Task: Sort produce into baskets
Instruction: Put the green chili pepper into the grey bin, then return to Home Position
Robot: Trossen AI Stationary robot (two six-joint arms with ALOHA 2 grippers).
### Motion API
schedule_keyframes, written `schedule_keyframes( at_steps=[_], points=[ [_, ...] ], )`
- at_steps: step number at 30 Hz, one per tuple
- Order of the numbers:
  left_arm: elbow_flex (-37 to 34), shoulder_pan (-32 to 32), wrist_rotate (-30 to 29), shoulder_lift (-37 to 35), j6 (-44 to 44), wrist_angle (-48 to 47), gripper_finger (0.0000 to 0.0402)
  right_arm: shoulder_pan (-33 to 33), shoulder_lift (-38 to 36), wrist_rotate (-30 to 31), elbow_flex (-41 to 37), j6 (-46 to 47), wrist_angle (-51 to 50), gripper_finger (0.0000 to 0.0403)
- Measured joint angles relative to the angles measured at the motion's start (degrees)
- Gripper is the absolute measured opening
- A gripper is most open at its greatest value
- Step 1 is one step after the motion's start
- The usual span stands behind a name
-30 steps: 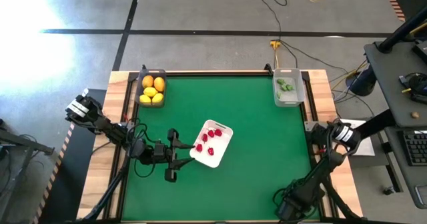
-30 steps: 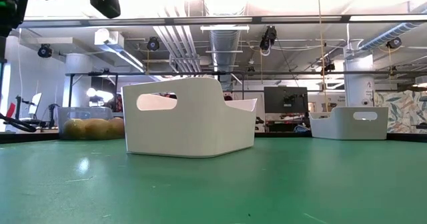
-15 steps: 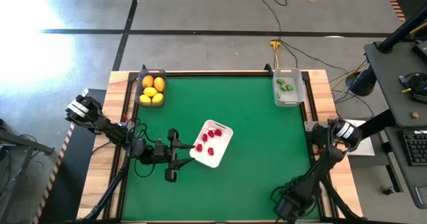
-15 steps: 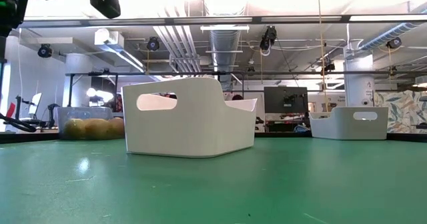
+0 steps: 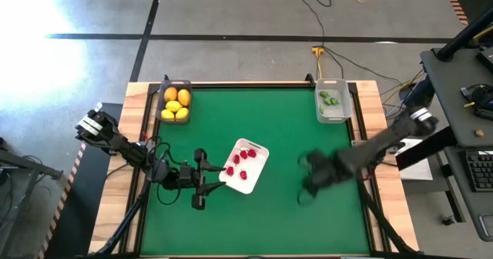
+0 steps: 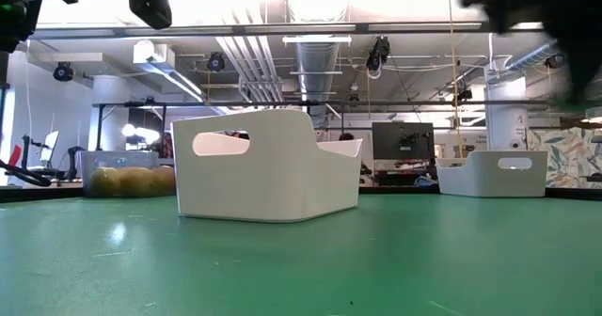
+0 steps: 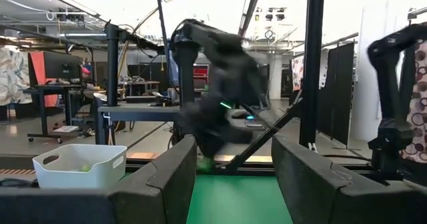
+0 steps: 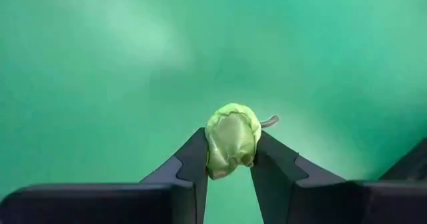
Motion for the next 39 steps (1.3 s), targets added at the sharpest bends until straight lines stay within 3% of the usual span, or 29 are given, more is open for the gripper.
schedule_keyframes(
  at_steps=[5, 8, 13, 18, 21, 26, 33, 39],
  points=[
    [0.0, 0.0, 0.0, 0.0, 0.0, -0.2, 0.0178, -19.1, -9.4, 21.1, 0.0, -10.2, -4.8, 0.0084],
    [0.0, 0.0, 0.0, 0.0, 0.0, -0.2, 0.0178, -32.7, -12.3, 27.9, -0.1, -15.0, -4.6, 0.0082],
    [0.0, 0.0, 0.0, 0.0, 0.0, -0.2, 0.0178, -54.3, -12.5, 27.2, -1.7, -28.8, -0.7, 0.0088],
    [0.0, 0.2, 0.0, 0.0, 0.6, -0.2, 0.0178, -68.5, -10.5, 19.2, -8.6, -35.9, 11.2, 0.0089],
    [0.0, 0.2, -0.1, 0.0, 1.3, -0.2, 0.0178, -73.5, -8.5, 17.4, -13.5, -35.8, 17.1, 0.0092],
    [0.0, 0.3, -0.1, 0.0, 1.1, -0.2, 0.0178, -76.3, -4.6, 17.3, -20.1, -35.5, 25.3, 0.0108],
    [0.0, 0.4, -2.8, -2.4, 3.3, -1.8, 0.0175, -76.6, -1.4, 18.7, -20.1, -36.3, 28.2, 0.0155],
    [0.0, 0.7, -2.9, -10.4, 4.2, -12.7, 0.0163, -77.3, -1.9, 16.6, -18.2, -35.7, 25.5, 0.02]
  ],
)
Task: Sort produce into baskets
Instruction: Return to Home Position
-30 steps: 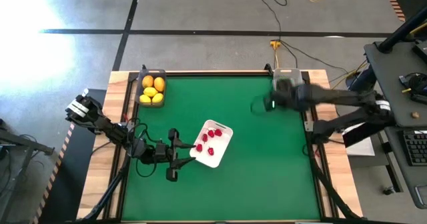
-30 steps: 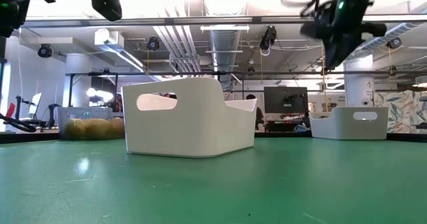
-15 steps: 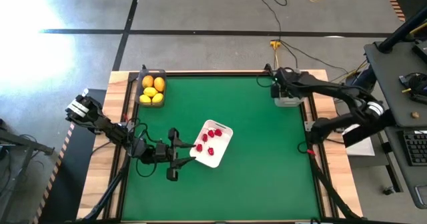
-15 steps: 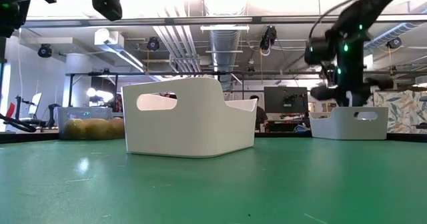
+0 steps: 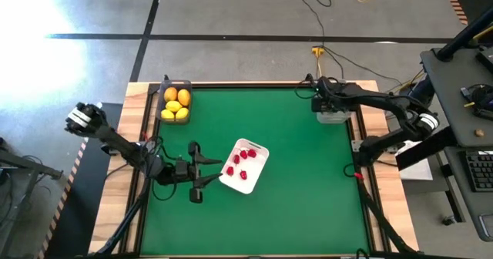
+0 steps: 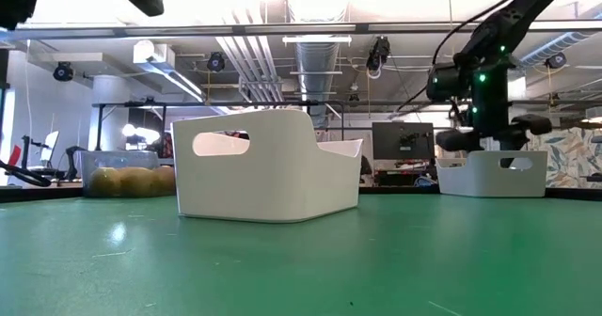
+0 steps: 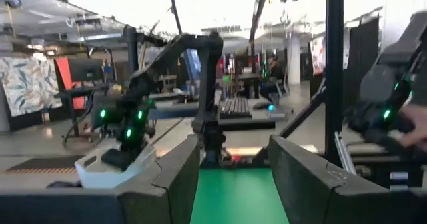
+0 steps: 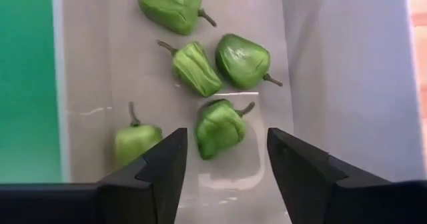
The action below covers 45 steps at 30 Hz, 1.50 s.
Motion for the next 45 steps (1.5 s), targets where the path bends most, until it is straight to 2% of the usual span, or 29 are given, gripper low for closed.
schedule_keyframes(
  at_steps=[4, 8, 12, 16, 20, 23, 27, 30, 34, 36, 39, 42, 45],
  points=[
    [0.0, 0.2, 0.0, -6.1, -1.3, -10.8, 0.0156, 2.9, -3.6, -0.8, 1.5, -3.9, -2.5, 0.0196],
    [0.0, 0.6, 0.0, -10.9, -1.1, -18.7, 0.0151, 13.0, -8.9, -1.2, 1.7, -5.7, 2.3, 0.0161],
    [0.0, 0.7, -0.1, -13.8, 1.5, -21.2, 0.0145, 27.8, -12.0, -1.9, 1.6, -12.0, 17.6, 0.0118],
    [0.0, 0.7, 0.7, -16.2, 3.2, -24.0, 0.0135, 41.1, -11.0, -2.4, 1.6, -26.3, 37.8, 0.0083],
    [0.0, 0.9, 8.9, -17.9, -2.3, -33.5, 0.0118, 51.8, -6.8, -2.7, 1.6, -37.0, 50.5, 0.0058],
    [0.0, 1.3, 10.8, -17.4, -4.1, -34.5, 0.0103, 57.0, -2.4, -2.6, 1.6, -40.9, 54.8, 0.0045],
    [0.0, 3.3, 11.2, -13.9, -10.4, -33.9, 0.0082, 59.7, 6.2, -2.9, 1.5, -41.3, 57.0, 0.0035],
    [0.0, 7.4, 11.2, -8.5, -17.4, -29.0, 0.0072, 59.5, 12.8, -6.7, 1.4, -40.3, 59.4, 0.003],
    [0.0, 14.5, 17.7, 1.2, -20.3, -18.5, 0.0061, 59.6, 16.8, -11.4, 1.4, -42.7, 67.7, 0.0024],
    [0.0, 17.9, 21.8, 4.4, -20.3, -14.1, 0.0056, 59.4, 15.9, -11.9, 1.4, -45.2, 69.1, 0.002],
    [0.0, 23.0, 27.5, 5.4, -20.5, -14.0, 0.0049, 58.5, 12.6, -11.8, 0.3, -47.7, 68.5, 0.0013],
    [0.0, 27.9, 33.3, 1.6, -21.2, -20.0, 0.0044, 57.7, 6.8, -11.8, -3.3, -49.1, 68.4, 0.001],
    [0.0, 32.2, 38.4, -5.8, -20.7, -27.1, 0.0043, 56.6, -0.5, -11.9, -9.5, -48.2, 68.1, 0.0009]
  ],
)
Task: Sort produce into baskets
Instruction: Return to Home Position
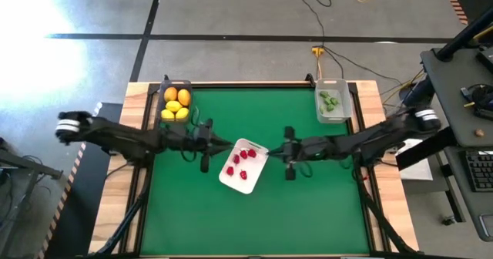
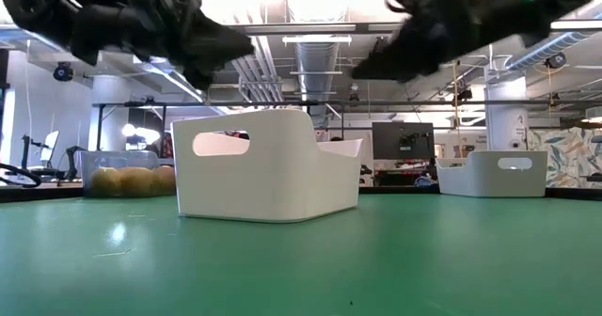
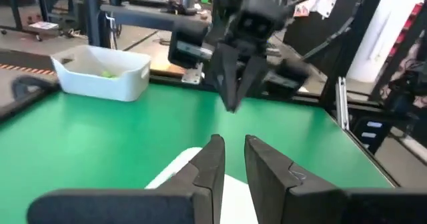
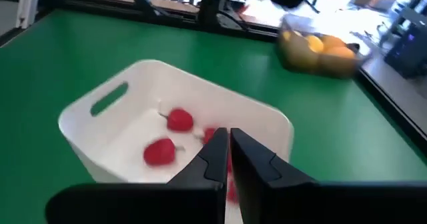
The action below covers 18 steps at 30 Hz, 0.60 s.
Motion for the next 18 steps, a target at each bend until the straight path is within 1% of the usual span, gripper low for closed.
schedule_keyframes(
  at_steps=[1, 4, 8, 10, 12, 14, 18],
  points=[
    [0.0, 1.1, 1.0, -2.7, 0.4, -2.7, 0.0043, -0.4, -2.6, 0.0, -2.4, 0.8, 0.0, 0.0009],
    [0.0, 3.2, 0.9, -11.2, 2.5, -11.8, 0.0042, -1.0, -10.6, 0.2, -9.7, 2.6, -0.1, 0.0009],
    [-0.3, 3.5, -2.2, -20.6, 2.6, -22.7, 0.0042, -1.0, -21.6, -0.1, -18.6, 5.7, -0.8, 0.0009],
    [-0.7, 3.4, -2.3, -24.1, 2.0, -26.1, 0.0042, -1.0, -28.6, 0.1, -22.6, 7.9, -2.1, 0.0009],
    [-1.9, 3.4, -2.3, -27.4, 1.2, -28.2, 0.0042, -1.0, -35.0, 0.1, -26.0, 9.8, -2.2, 0.0009],
    [-4.0, 3.4, -2.3, -30.3, 1.0, -28.0, 0.0042, -1.0, -41.6, -0.4, -29.3, 10.8, -3.1, 0.0009],
    [-10.3, 3.4, -2.3, -36.5, 1.1, -25.8, 0.0042, -1.0, -53.1, -5.1, -33.0, 11.0, -4.1, 0.0009]
  ],
)
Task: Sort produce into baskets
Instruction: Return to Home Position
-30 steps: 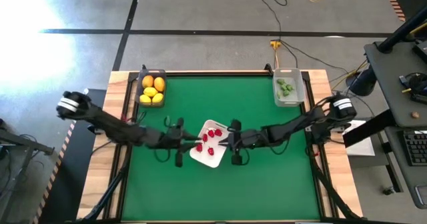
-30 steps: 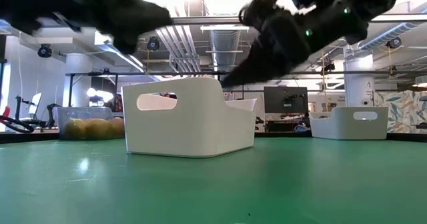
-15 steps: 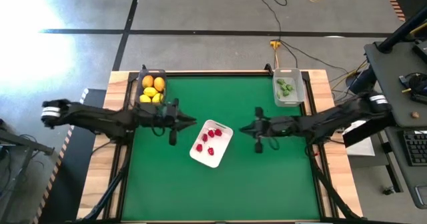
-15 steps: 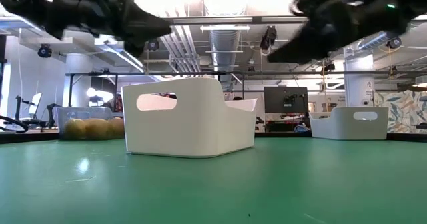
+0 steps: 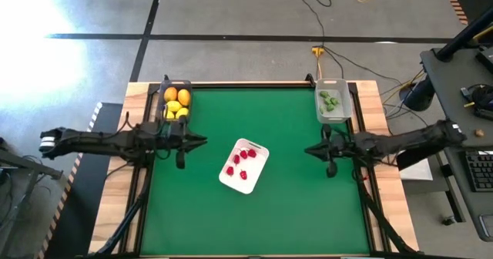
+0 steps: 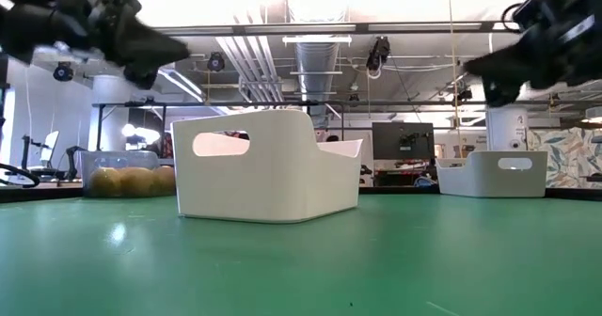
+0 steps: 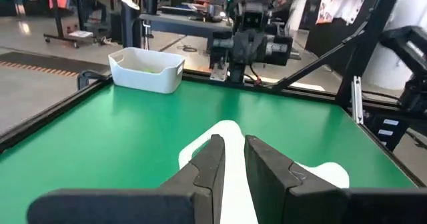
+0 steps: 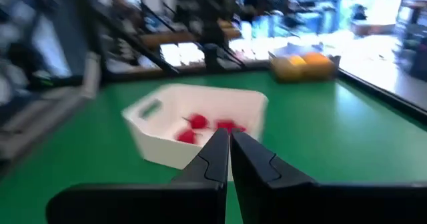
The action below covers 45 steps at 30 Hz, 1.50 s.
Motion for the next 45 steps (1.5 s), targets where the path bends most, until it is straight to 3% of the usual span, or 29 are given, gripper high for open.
schedule_keyframes(
  at_steps=[6, 12, 22, 29, 35, 40, 45],
  points=[
    [-11.0, 0.0, -0.1, -8.2, -2.9, 9.4, 0.0042, 0.0, -12.7, -8.1, 0.0, 0.1, -9.6, 0.0009],
    [-11.3, -0.1, -2.9, -12.0, -7.9, 0.8, 0.0042, -0.8, -17.5, -16.8, 0.2, 0.2, -11.5, 0.0009],
    [-11.6, -1.3, -2.6, -17.9, -2.4, -1.4, 0.0042, -4.2, -18.6, -16.8, 5.7, -1.9, -17.4, 0.0009],
    [-11.6, -1.4, -2.6, -25.6, -0.9, -8.4, 0.0042, -4.2, -18.9, -16.6, -0.1, -0.4, -16.0, 0.0009],
    [-11.6, -1.4, -4.2, -32.5, 1.4, -13.1, 0.0042, -4.2, -18.4, -15.0, -0.1, -1.5, -16.9, 0.0009],
    [-11.6, -1.4, -7.0, -31.1, 1.0, -12.8, 0.0042, -4.2, -18.0, -15.1, -0.1, -1.6, -17.8, 0.0009],
    [-11.6, -1.4, -7.1, -28.8, 7.1, -12.8, 0.0042, -4.2, -17.4, -15.1, -0.1, -1.6, -18.3, 0.0009]
  ],
)
